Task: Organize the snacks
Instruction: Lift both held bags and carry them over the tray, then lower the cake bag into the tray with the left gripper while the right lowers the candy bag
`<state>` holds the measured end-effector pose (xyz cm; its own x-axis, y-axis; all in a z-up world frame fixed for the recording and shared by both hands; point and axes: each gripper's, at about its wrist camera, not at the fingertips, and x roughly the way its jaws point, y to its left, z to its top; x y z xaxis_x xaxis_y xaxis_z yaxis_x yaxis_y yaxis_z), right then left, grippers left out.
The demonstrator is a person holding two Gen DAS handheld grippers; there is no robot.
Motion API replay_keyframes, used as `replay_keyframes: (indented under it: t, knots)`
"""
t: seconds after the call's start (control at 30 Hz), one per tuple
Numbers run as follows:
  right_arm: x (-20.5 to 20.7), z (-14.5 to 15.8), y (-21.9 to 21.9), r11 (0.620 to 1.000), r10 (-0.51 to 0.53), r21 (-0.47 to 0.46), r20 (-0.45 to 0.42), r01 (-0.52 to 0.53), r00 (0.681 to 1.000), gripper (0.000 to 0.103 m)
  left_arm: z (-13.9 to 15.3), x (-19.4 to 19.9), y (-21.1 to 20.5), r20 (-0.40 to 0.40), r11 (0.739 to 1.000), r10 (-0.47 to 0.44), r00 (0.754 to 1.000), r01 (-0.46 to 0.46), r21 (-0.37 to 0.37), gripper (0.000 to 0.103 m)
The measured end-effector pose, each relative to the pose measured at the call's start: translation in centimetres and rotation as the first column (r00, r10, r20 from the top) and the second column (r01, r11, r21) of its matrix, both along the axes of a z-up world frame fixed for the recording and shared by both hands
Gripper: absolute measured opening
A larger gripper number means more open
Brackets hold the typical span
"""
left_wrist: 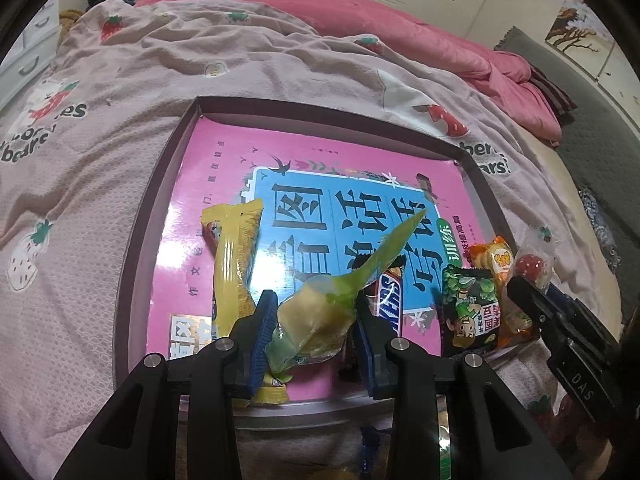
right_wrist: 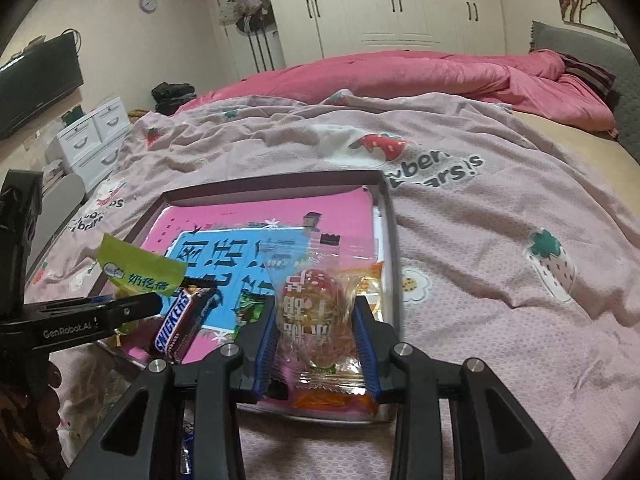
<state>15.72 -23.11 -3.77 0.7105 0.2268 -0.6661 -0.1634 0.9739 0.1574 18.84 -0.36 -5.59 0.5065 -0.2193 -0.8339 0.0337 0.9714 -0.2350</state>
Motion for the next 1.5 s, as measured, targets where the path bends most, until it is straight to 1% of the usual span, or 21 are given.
replay_keyframes:
  t: [0.37, 0.57, 0.63, 0.67, 0.87, 1.27, 1.5]
  knots:
    - [0.1, -0.2, 0.7, 0.996, 0.063, 0.060, -0.007, -0.062, 0.998, 0.037, 0.0, 0.0, 0.0, -0.002, 1.000, 0.004, 1.000, -0.004, 0.008, 0.037]
    - [0.0, -0.2, 1.0, 0.988, 0.112, 0.111, -0.011, -0.110, 0.994, 0.037, 0.0, 0.0, 0.0, -0.003, 1.000, 0.003, 1.000, -0.003, 0.008, 0.037]
    - [0.0, -0.3, 1.2, 0.990, 0.108, 0.094, -0.011, -0.107, 0.994, 0.037, 0.0, 0.0, 0.0, -0.003, 1.000, 0.003, 1.000, -0.003, 0.009, 0.037]
    - [0.0, -0.3, 1.3, 0.992, 0.101, 0.072, -0.010, -0.100, 0.995, 0.037, 0.0, 0.0, 0.0, -0.004, 1.000, 0.002, 1.000, -0.002, 0.009, 0.037]
    - [0.1, -0.6, 1.4, 0.995, 0.086, 0.042, -0.020, -0.085, 0.996, 0.038, 0.0, 0.0, 0.0, -0.005, 1.000, -0.002, 1.000, 0.002, 0.007, 0.037]
    - [0.1, -0.5, 0.6, 0.997, 0.055, 0.052, -0.034, -0.053, 0.998, 0.038, 0.1, 0.0, 0.0, -0.007, 1.000, -0.004, 1.000, 0.004, -0.003, 0.038]
    - [0.1, -0.4, 0.2, 0.998, 0.037, 0.058, -0.040, -0.035, 0.998, 0.041, 0.3, -0.1, 0.2, 0.004, 1.000, 0.003, 1.000, -0.003, -0.007, 0.038]
